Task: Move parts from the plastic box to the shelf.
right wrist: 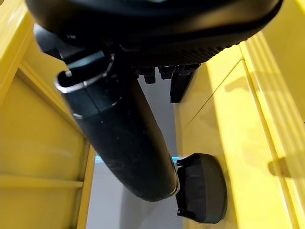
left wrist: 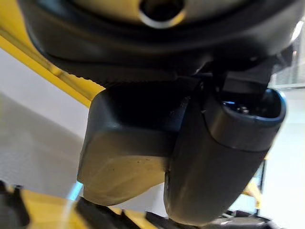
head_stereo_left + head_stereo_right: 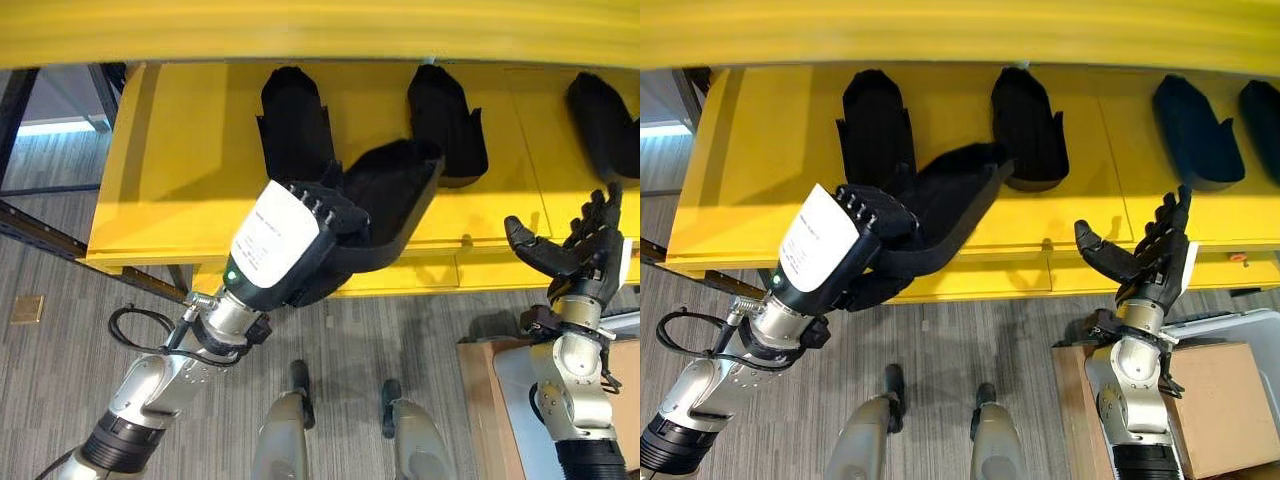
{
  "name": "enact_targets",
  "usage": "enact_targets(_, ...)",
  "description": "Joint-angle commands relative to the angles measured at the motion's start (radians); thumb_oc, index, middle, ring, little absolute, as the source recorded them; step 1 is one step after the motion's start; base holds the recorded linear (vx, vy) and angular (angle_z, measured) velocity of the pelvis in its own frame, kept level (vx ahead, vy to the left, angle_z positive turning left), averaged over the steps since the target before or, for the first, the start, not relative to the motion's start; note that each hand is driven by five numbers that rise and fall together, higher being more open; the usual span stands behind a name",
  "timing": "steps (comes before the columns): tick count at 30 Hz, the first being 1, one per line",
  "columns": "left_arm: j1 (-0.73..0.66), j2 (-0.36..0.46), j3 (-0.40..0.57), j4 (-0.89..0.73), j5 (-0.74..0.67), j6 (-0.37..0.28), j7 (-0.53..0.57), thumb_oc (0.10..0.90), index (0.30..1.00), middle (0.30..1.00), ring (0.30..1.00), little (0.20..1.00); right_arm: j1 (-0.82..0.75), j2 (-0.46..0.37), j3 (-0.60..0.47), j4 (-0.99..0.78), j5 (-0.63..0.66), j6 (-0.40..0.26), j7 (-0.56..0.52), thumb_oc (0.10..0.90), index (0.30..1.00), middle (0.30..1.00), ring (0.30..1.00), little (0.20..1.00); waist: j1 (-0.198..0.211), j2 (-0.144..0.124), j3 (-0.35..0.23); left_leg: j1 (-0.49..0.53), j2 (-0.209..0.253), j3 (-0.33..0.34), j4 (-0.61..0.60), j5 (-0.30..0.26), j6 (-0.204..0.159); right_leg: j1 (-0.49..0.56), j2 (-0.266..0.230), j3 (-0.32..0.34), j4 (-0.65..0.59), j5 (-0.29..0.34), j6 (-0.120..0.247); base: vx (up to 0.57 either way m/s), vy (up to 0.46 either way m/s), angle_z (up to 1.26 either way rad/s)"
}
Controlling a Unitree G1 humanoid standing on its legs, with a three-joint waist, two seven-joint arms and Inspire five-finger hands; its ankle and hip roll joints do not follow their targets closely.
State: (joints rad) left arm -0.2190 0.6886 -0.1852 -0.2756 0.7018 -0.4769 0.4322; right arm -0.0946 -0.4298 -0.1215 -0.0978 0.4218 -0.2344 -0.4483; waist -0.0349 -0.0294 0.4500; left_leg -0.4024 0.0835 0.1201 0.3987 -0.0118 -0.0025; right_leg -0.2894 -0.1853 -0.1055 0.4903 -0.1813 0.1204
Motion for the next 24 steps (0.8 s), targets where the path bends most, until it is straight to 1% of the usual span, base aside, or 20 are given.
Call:
enact_targets(1, -0.116, -0.024, 0.093, -0.093, 0.041, -0.028, 0.236, 0.400, 0.300, 0.300, 0.300, 0.300, -0.077, -0.079, -0.049, -0.137, -0.076, -0.133, -0.043, 0.900, 1.000, 1.000, 1.000, 1.000, -0.009, -0.016, -0.056, 0.037, -0.034, 0.038, 0.101, -0.194, 0.046, -0.036, 0.081, -0.041, 0.031, 0.004, -0.103, -0.06, -0.012, 0.03)
enact_targets(3, -0.118, -0.022, 0.106, -0.093, 0.077, -0.035, 0.263, 0.400, 0.300, 0.300, 0.300, 0.300, -0.080, -0.078, -0.051, -0.136, -0.074, -0.130, -0.047, 0.900, 1.000, 1.000, 1.000, 1.000, -0.010, -0.015, -0.053, 0.027, -0.034, 0.038, 0.109, -0.195, 0.047, -0.050, 0.083, -0.040, 0.048, -0.002, -0.107, -0.05, 0.003, 0.04)
enact_targets(4, -0.132, -0.012, 0.120, -0.092, 0.111, -0.044, 0.298, 0.400, 0.300, 0.300, 0.300, 0.300, -0.081, -0.079, -0.057, -0.135, -0.090, -0.123, -0.057, 0.900, 1.000, 1.000, 1.000, 1.000, -0.015, -0.012, -0.051, 0.015, -0.032, 0.041, 0.123, -0.200, 0.048, -0.069, 0.082, -0.036, 0.074, -0.012, -0.111, -0.04, 0.031, 0.01)
enact_targets(6, -0.143, -0.002, 0.124, -0.091, 0.118, -0.044, 0.320, 0.400, 0.300, 0.300, 0.300, 0.300, -0.082, -0.080, -0.056, -0.134, -0.092, -0.119, -0.062, 0.900, 1.000, 1.000, 1.000, 1.000, -0.020, -0.009, -0.051, 0.011, -0.029, 0.045, 0.130, -0.203, 0.050, -0.078, 0.080, -0.033, 0.090, -0.019, -0.114, -0.01, 0.043, 0.01)
enact_targets(7, -0.157, 0.003, 0.126, -0.096, 0.146, -0.055, 0.350, 0.400, 0.300, 0.300, 0.300, 0.300, -0.080, -0.077, -0.054, -0.132, -0.116, -0.113, -0.066, 0.900, 1.000, 1.000, 1.000, 1.000, -0.027, -0.007, -0.052, 0.010, -0.030, 0.049, 0.135, -0.206, 0.052, -0.086, 0.082, -0.025, 0.101, -0.025, -0.118, 0.00, 0.052, -0.01)
enact_targets(9, -0.177, 0.013, 0.126, -0.111, 0.199, -0.075, 0.372, 0.400, 0.300, 0.300, 0.300, 0.300, -0.082, -0.079, -0.049, -0.136, -0.130, -0.102, -0.073, 0.900, 1.000, 1.000, 1.000, 1.000, -0.038, -0.005, -0.054, 0.009, -0.030, 0.058, 0.138, -0.210, 0.055, -0.096, 0.082, -0.015, 0.111, -0.029, -0.119, 0.00, 0.062, -0.04)
enact_targets(12, -0.204, 0.028, 0.111, -0.122, 0.227, -0.066, 0.377, 0.400, 0.300, 0.300, 0.300, 0.300, -0.088, -0.083, -0.047, -0.137, -0.143, -0.098, -0.079, 0.900, 1.000, 1.000, 1.000, 1.000, -0.048, -0.004, -0.053, 0.010, -0.028, 0.066, 0.138, -0.212, 0.056, -0.107, 0.083, -0.006, 0.120, -0.030, -0.119, -0.01, 0.028, -0.01)
enact_targets(13, -0.235, 0.047, 0.096, -0.138, 0.242, -0.045, 0.386, 0.400, 0.300, 0.300, 0.300, 0.300, -0.097, -0.094, -0.041, -0.141, -0.151, -0.085, -0.089, 0.900, 1.000, 1.000, 1.000, 1.000, -0.056, -0.002, -0.056, 0.007, -0.026, 0.074, 0.140, -0.213, 0.058, -0.116, 0.083, -0.001, 0.126, -0.032, -0.120, -0.02, 0.028, -0.05)
enact_targets(15, -0.252, 0.054, 0.089, -0.145, 0.273, -0.031, 0.406, 0.400, 0.300, 0.300, 0.300, 0.300, -0.104, -0.095, -0.037, -0.142, -0.163, -0.078, -0.096, 0.900, 1.000, 1.000, 1.000, 1.000, -0.060, -0.001, -0.057, 0.006, -0.024, 0.079, 0.140, -0.214, 0.058, -0.121, 0.084, 0.004, 0.131, -0.034, -0.120, -0.01, 0.035, -0.14)
enact_targets(19, -0.314, 0.093, 0.080, -0.162, 0.330, 0.050, 0.449, 0.400, 0.300, 0.300, 0.300, 0.300, -0.122, -0.111, -0.025, -0.141, -0.184, -0.052, -0.108, 0.900, 1.000, 1.000, 1.000, 1.000, -0.077, 0.001, -0.063, 0.008, -0.020, 0.098, 0.147, -0.221, 0.059, -0.134, 0.082, 0.019, 0.144, -0.039, -0.122, 0.00, 0.051, -0.14)
enact_targets(20, -0.335, 0.118, 0.084, -0.161, 0.321, 0.111, 0.436, 0.400, 0.300, 0.300, 0.300, 0.300, -0.118, -0.120, -0.022, -0.145, -0.176, -0.048, -0.097, 0.900, 1.000, 1.000, 1.000, 1.000, -0.085, 0.004, -0.069, 0.011, -0.018, 0.105, 0.149, -0.223, 0.060, -0.138, 0.081, 0.025, 0.153, -0.043, -0.121, 0.03, 0.040, -0.20)
enact_targets(21, -0.335, 0.118, 0.084, -0.161, 0.321, 0.111, 0.436, 0.400, 0.300, 0.300, 0.300, 0.300, -0.118, -0.120, -0.022, -0.145, -0.176, -0.048, -0.097, 0.900, 1.000, 1.000, 1.000, 1.000, -0.085, 0.004, -0.069, 0.011, -0.018, 0.105, 0.149, -0.223, 0.060, -0.138, 0.081, 0.025, 0.153, -0.043, -0.121, 0.04, 0.050, -0.12)
enact_targets(22, -0.345, 0.148, 0.093, -0.141, 0.295, 0.192, 0.432, 0.400, 0.300, 0.300, 0.300, 0.300, -0.119, -0.128, -0.022, -0.146, -0.174, -0.044, -0.087, 0.900, 1.000, 1.000, 1.000, 1.000, -0.089, 0.006, -0.073, 0.007, -0.016, 0.111, 0.158, -0.226, 0.061, -0.146, 0.081, 0.030, 0.166, -0.049, -0.123, 0.02, 0.036, -0.09)
enact_targets(23, -0.317, 0.164, 0.120, -0.102, 0.280, 0.281, 0.424, 0.400, 0.300, 0.300, 0.300, 0.300, -0.119, -0.134, -0.023, -0.147, -0.158, -0.034, -0.073, 0.900, 1.000, 1.000, 1.000, 1.000, -0.086, 0.010, -0.076, 0.001, -0.014, 0.111, 0.164, -0.226, 0.058, -0.156, 0.081, 0.033, 0.181, -0.057, -0.126, 0.02, 0.035, -0.06)
enact_targets(24, -0.311, 0.171, 0.123, -0.085, 0.272, 0.303, 0.426, 0.400, 0.300, 0.300, 0.300, 0.300, -0.119, -0.136, -0.024, -0.146, -0.151, -0.029, -0.065, 0.900, 1.000, 1.000, 1.000, 1.000, -0.087, 0.010, -0.077, -0.002, -0.013, 0.111, 0.167, -0.227, 0.058, -0.159, 0.081, 0.033, 0.186, -0.060, -0.127, 0.00, 0.001, -0.07)
